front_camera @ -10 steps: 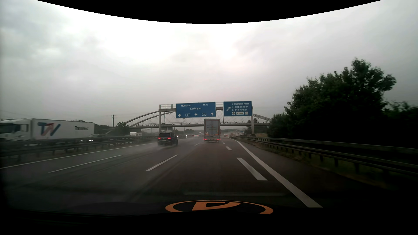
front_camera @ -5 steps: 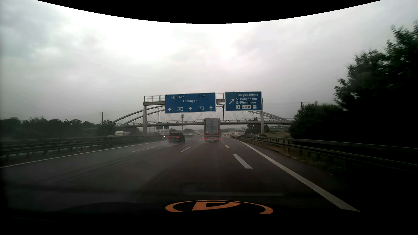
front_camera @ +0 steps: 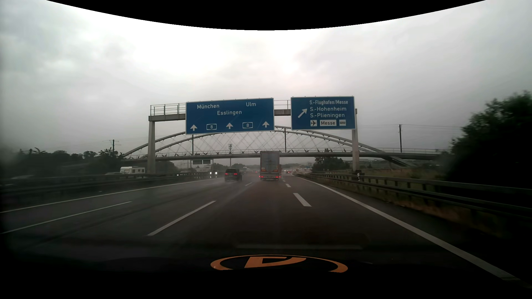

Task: Follow the waypoints while adhering to traffic rules and regulations

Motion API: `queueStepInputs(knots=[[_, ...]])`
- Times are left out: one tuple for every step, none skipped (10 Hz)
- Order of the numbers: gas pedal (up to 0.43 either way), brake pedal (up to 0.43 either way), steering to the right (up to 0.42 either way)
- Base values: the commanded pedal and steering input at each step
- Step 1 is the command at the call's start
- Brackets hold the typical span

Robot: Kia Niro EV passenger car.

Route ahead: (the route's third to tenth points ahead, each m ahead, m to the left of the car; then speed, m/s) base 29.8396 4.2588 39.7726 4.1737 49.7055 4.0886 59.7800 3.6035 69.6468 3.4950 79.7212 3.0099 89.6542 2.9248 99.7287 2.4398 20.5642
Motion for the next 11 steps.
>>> queueStepInputs(knots=[[0.157,0.000,-0.001],[0.169,0.000,-0.001],[0.177,0.000,-0.002],[0.177,0.000,-0.003],[0.177,0.000,-0.003],[0.177,0.000,-0.003],[0.177,0.000,-0.002],[0.169,0.000,-0.001],[0.157,0.000,-0.001],[0.150,0.000,-0.001],[0.138,0.000,-0.001]])
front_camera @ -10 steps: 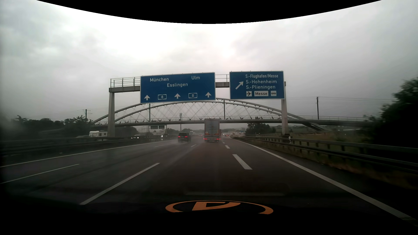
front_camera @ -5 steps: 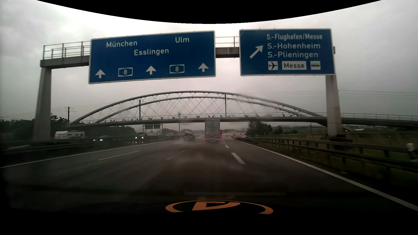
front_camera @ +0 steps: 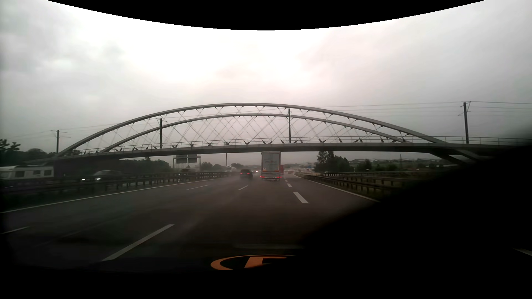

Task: Follow the waypoints while adhering to traffic rules and regulations

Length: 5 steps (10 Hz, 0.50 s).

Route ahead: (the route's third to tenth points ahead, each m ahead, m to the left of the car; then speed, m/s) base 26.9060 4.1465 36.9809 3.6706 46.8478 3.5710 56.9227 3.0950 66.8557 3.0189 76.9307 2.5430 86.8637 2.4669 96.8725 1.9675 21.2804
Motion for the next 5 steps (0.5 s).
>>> queueStepInputs(knots=[[0.130,0.000,-0.001],[0.110,0.000,-0.001],[0.098,0.000,-0.001],[0.079,0.000,-0.001],[0.079,0.000,-0.001]])
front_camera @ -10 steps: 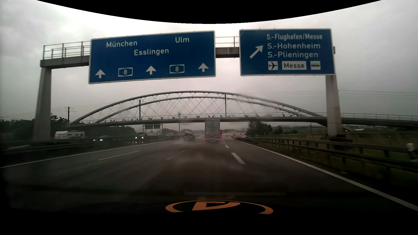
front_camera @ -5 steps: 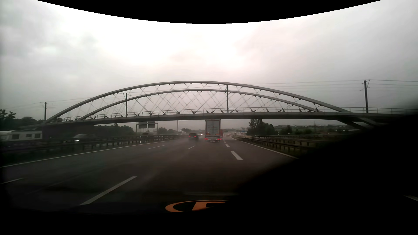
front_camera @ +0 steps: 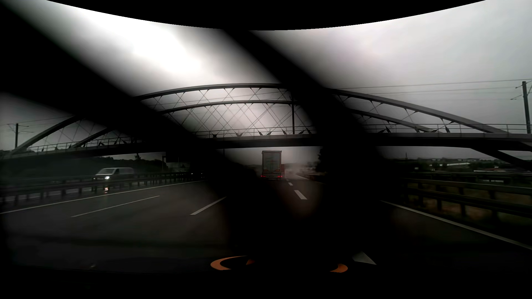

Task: Follow the waypoints while adhering to traffic rules and regulations

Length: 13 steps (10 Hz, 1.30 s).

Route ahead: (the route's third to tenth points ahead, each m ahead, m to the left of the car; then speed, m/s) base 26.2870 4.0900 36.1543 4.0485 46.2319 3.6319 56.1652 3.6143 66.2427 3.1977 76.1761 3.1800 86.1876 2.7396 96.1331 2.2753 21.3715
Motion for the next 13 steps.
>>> queueStepInputs(knots=[[0.079,0.000,-0.001],[0.079,0.000,-0.001],[0.079,0.000,-0.001],[0.087,0.000,-0.001],[0.098,0.000,-0.001],[0.110,0.000,-0.001],[0.118,0.000,-0.001],[0.118,0.000,0.000],[0.118,0.000,-0.001],[0.118,0.000,-0.001],[0.118,0.000,-0.001],[0.118,0.000,-0.001],[0.118,0.000,0.000]])
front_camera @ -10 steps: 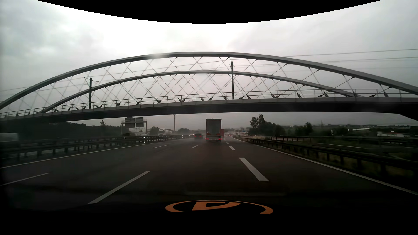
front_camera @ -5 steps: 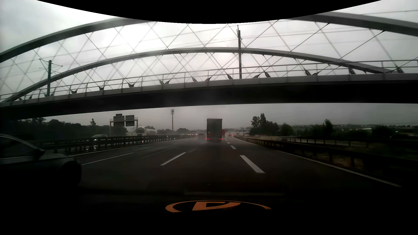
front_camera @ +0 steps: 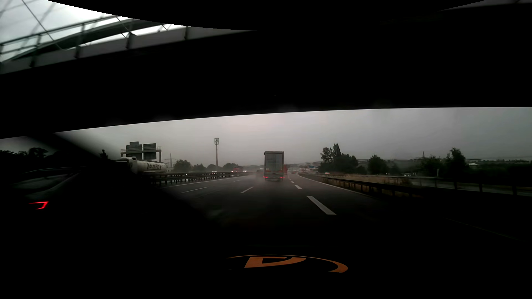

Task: Follow the waypoints while adhering to traffic rules and regulations

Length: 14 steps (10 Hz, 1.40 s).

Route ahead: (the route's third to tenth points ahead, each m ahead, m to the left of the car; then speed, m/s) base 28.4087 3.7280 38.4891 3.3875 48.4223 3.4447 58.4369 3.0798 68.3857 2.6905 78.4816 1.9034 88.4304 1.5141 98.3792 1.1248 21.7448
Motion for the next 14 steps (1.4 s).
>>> queueStepInputs(knots=[[0.118,0.000,0.000],[0.118,0.000,0.000],[0.118,0.000,0.000],[0.118,0.000,0.000],[0.118,0.000,0.002],[0.118,0.000,0.006],[0.087,0.000,0.008],[0.087,0.000,0.008],[0.087,0.000,0.007],[0.098,0.000,0.005],[0.098,0.000,0.004],[0.098,0.000,0.003],[0.098,0.000,0.003],[0.098,0.000,0.003]])
